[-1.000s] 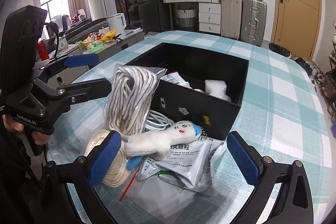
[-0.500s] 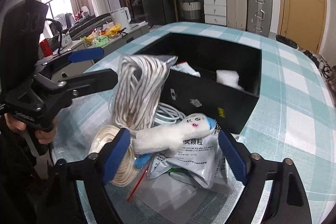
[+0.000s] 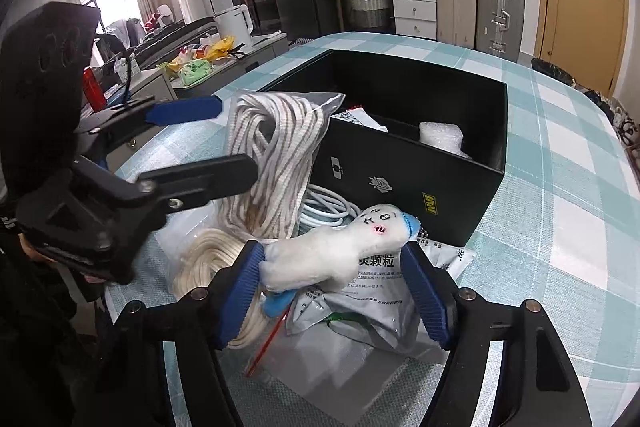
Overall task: Organize soft objects
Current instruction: 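Grasp the white plush toy with the right gripper while the left gripper grasps the bagged white rope, then lift the plush toy and bagged rope and lower both into the black box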
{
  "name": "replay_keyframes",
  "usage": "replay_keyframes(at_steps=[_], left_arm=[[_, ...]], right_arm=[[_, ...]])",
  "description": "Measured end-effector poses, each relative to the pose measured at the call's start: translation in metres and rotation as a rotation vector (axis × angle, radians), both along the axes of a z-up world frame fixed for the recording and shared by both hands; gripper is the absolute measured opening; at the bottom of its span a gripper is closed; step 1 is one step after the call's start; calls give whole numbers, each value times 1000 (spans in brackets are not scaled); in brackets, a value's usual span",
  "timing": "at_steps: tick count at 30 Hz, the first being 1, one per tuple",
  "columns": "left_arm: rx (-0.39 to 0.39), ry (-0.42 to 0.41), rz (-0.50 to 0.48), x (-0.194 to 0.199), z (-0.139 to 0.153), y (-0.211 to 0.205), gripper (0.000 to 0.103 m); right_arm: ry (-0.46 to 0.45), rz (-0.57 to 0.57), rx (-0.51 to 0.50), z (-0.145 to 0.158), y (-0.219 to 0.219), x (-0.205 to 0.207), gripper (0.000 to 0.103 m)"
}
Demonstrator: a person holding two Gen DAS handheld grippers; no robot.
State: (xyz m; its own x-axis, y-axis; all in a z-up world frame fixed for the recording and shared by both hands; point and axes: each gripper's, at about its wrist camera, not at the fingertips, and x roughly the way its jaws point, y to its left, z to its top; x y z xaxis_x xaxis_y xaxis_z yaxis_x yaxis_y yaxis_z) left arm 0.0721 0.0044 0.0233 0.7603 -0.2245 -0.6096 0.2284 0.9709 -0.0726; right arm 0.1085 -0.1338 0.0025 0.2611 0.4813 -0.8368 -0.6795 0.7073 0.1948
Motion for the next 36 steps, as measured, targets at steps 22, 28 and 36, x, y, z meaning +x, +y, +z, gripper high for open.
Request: replay_keyframes(at_steps=[22, 28, 36], left_arm=[[-114, 49, -100, -1, -8, -2, 20], [-114, 42, -103, -4, -5, -3, 16], [-110, 16, -102, -10, 5, -2, 15]], right_arm=[[44, 27, 23, -9, 2, -1, 60], [45, 45, 32, -8, 2, -3, 49], [-7, 78, 25, -2, 1, -10, 37]])
